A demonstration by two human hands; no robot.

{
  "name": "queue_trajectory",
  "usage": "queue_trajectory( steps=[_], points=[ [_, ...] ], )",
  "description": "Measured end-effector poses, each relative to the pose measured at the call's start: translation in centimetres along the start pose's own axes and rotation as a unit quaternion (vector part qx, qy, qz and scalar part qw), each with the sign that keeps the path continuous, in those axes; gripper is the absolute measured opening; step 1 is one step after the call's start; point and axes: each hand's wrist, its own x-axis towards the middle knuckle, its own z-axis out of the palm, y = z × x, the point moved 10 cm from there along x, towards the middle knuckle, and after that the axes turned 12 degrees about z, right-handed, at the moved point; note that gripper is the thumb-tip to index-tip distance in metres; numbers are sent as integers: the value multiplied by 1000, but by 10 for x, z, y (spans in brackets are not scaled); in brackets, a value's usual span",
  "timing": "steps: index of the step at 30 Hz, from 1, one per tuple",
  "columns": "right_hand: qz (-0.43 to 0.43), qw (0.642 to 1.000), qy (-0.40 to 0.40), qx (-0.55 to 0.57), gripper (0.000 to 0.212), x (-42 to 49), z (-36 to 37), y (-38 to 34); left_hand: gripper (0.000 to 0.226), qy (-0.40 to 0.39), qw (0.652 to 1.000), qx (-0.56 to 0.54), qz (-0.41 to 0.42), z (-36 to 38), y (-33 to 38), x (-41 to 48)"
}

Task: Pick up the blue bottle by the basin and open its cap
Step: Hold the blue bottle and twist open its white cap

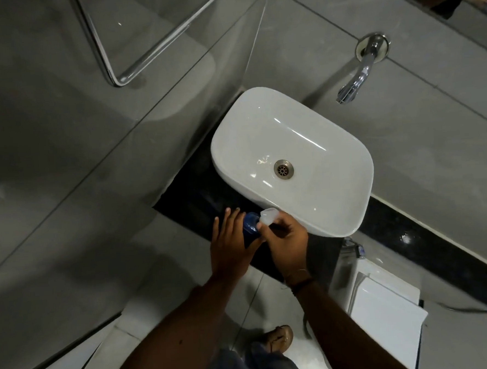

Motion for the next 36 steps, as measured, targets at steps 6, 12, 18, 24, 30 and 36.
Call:
queue_trajectory(
  steps=[6,12,18,24,30,36],
  points=[
    [-3,996,-2,-94,27,12,15,18,92,-4,1000,-4,10,-1,2,1],
    [-37,990,27,-134,22,8,9,13,91,-13,1000,-3,8,2,0,1],
    [-62,987,7,-145,65,3,4,12,68,-15,1000,11,6,0,2,1],
    [-55,987,34,-149,46,2,3,14,60,-1,1000,19,13,-4,4,1],
    [-50,989,-29,-139,62,1,13,14,54,-10,999,38,22,2,1,-1],
    [-47,992,-15,-119,54,6,7,18,58,2,1000,21,19,0,1,1]
  ],
)
